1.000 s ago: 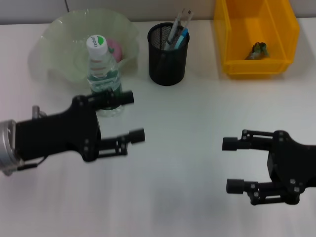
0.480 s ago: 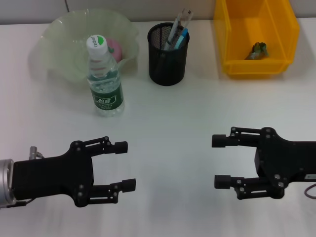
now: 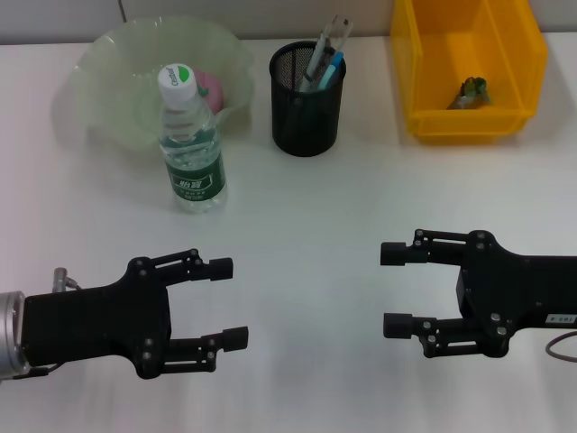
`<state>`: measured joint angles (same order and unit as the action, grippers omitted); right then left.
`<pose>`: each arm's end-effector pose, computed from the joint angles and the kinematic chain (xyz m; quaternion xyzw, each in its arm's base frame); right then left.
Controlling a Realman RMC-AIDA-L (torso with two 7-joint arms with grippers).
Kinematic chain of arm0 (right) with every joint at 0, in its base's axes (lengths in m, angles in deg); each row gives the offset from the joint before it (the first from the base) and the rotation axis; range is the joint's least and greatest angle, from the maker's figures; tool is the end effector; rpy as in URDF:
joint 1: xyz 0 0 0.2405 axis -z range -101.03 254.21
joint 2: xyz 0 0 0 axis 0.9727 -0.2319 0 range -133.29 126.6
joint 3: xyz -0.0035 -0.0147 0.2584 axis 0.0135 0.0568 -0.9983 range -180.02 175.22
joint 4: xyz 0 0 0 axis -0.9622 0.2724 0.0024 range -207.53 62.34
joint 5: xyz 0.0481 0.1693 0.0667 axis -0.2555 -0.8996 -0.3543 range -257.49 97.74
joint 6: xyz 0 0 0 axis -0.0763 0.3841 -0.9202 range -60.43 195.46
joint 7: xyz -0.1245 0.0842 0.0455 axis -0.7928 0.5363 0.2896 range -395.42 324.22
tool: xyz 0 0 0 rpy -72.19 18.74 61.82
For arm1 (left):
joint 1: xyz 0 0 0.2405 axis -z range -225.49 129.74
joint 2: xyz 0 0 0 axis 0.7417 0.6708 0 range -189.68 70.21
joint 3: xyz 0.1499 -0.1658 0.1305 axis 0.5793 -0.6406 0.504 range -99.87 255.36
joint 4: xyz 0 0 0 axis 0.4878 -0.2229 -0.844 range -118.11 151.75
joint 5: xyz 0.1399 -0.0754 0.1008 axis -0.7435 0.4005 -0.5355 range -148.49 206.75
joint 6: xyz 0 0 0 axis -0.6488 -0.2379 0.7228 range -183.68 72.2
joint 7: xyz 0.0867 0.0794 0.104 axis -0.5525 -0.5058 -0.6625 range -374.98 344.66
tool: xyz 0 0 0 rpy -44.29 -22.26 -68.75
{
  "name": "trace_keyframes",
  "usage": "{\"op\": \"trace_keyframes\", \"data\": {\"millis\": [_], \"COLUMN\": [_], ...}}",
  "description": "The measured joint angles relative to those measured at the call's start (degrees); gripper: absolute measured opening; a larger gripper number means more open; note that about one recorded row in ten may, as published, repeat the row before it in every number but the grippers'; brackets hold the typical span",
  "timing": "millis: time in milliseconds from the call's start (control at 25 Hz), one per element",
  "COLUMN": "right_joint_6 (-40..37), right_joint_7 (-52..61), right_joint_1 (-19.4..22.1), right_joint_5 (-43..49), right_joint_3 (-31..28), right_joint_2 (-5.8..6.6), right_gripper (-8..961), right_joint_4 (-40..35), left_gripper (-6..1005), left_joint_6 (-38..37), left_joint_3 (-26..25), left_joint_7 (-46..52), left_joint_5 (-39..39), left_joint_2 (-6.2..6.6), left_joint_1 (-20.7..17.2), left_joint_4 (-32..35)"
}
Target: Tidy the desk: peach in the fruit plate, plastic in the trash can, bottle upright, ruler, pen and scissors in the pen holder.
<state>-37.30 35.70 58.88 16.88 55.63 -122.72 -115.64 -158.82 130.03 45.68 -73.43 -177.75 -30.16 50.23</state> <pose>0.2298 0.2356 -0.0163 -0.9348 0.1163 0.3352 0.0146 -0.2615 0.2261 -0.0233 -0.9388 -0.1227 -0.3178 0.0509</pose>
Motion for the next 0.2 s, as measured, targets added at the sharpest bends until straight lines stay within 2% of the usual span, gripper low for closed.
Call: {"op": "trace_keyframes", "data": {"millis": [200], "right_joint_6": [0.01], "right_joint_7": [-0.01], "right_joint_1": [-0.24], "right_joint_5": [0.0], "right_joint_3": [0.07], "right_joint_2": [-0.05], "right_gripper": [762], "right_joint_4": [1.05], "left_gripper": [800], "left_joint_6": [-0.03], "left_joint_3": [0.0], "left_joint_7": [-0.7], "left_joint_5": [0.15], "left_joint_2": [-0.11], "left_joint_1": [0.08], "left_joint_4": [0.0]}}
